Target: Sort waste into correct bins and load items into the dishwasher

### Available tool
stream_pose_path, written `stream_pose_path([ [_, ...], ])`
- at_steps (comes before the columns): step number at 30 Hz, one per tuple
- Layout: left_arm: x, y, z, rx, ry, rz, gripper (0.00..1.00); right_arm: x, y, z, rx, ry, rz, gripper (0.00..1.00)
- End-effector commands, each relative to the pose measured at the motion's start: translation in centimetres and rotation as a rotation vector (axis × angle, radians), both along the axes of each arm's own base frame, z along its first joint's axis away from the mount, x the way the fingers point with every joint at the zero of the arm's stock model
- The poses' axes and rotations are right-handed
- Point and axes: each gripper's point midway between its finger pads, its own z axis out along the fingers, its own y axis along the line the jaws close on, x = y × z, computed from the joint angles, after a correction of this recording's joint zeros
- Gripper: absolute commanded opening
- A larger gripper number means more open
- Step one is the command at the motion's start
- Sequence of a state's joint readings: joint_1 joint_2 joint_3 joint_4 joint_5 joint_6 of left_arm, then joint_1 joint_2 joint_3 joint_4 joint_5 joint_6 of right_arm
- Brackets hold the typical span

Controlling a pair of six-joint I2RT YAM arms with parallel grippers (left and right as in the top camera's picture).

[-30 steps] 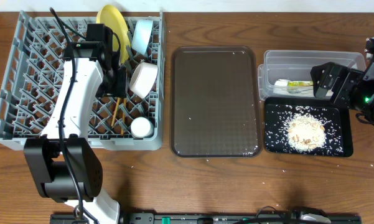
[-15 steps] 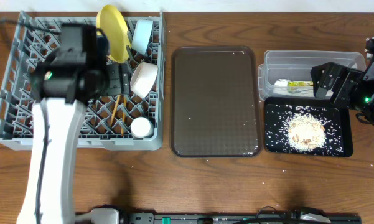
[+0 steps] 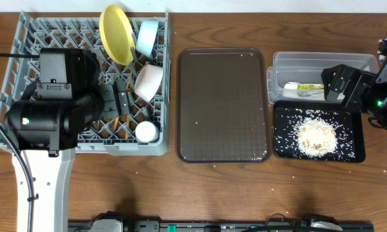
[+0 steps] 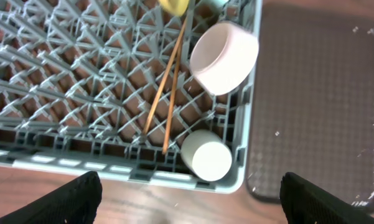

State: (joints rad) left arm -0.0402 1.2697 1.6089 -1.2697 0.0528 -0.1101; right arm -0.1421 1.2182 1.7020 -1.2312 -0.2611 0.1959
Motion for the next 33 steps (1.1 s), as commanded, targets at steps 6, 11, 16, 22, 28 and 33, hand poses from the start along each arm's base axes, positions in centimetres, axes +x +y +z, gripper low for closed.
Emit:
stream_pose_path([
  [6, 1.2, 1.1, 1.0, 0.046, -0.121, 0.015, 0.92, 0.0, -0.3, 0.1, -0.01, -0.005, -0.004, 0.99],
  [11, 1.8, 2.3, 1.9, 0.044, -0.348, 0.061, 0.92, 0.0, -0.3, 0.1, -0.01, -0.005, -0.004, 0.99],
  [16, 0.3, 3.8, 0.4, 0.054, -0.543, 0.115, 0.93, 0.0, -0.3, 0.1, -0.01, -0.005, -0.004, 0.99],
  [22, -1.9, 5.1, -3.1, 0.078, -0.754, 0.173, 0.93, 0.0, -0.3, 0.1, -0.01, -0.005, -0.004, 0.99],
  [28, -3.5, 5.2, -6.7, 0.088, -0.914, 0.181, 0.93, 0.0, -0.3, 0.1, -0.01, -0.005, -0.004, 0.99],
  [33, -4.0, 5.1, -9.1, 0.091, -0.984, 0.181, 0.93, 0.0, -0.3, 0.1, -0.01, -0.005, -0.004, 0.99],
])
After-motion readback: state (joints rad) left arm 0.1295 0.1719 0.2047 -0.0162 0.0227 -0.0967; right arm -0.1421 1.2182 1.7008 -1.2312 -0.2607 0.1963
